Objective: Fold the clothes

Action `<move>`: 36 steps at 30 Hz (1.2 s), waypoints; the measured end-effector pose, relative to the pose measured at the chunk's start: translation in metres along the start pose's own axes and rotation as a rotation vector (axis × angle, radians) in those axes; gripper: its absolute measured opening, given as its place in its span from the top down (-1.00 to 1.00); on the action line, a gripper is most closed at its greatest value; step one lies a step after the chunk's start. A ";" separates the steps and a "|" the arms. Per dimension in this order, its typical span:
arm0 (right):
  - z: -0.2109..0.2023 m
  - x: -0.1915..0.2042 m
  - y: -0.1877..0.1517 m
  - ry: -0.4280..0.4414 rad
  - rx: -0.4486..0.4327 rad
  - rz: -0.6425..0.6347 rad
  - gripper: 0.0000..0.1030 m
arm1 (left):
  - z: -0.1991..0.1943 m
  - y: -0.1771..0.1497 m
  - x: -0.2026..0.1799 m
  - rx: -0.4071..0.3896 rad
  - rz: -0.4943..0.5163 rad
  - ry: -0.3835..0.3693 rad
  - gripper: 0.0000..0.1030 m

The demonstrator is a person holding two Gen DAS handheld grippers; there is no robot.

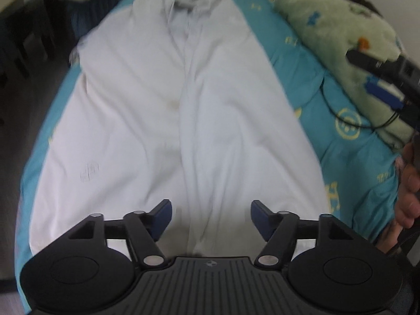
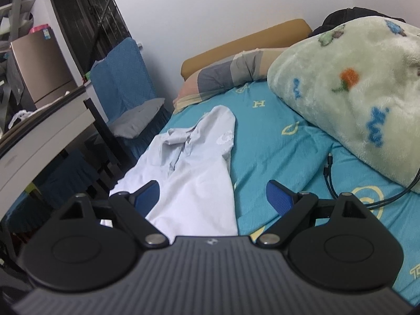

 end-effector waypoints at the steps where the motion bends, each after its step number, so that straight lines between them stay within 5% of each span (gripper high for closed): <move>1: -0.001 -0.001 0.001 -0.003 -0.007 0.003 -0.74 | -0.005 0.006 -0.004 -0.036 0.006 0.002 -0.52; 6: -0.003 -0.010 0.008 -0.022 -0.038 0.026 -0.74 | -0.006 0.046 -0.047 -0.191 0.009 -0.004 -0.65; 12: -0.001 -0.015 0.012 -0.043 -0.066 0.025 -0.74 | -0.001 0.053 -0.077 -0.306 0.062 -0.006 -0.77; 36: 0.033 0.003 -0.007 0.046 -0.033 -0.020 -0.72 | -0.028 0.032 -0.050 -0.438 0.161 -0.063 -0.84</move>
Point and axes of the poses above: each gripper's, at about its wrist camera, not at the fingertips, and z roughly the way its jaws point, x to its left, y to its top, the point moved 1 cm from there along z, roughly the way its jaws point, and after that the axes turned 5 degrees about -x, right-handed, at the moved point
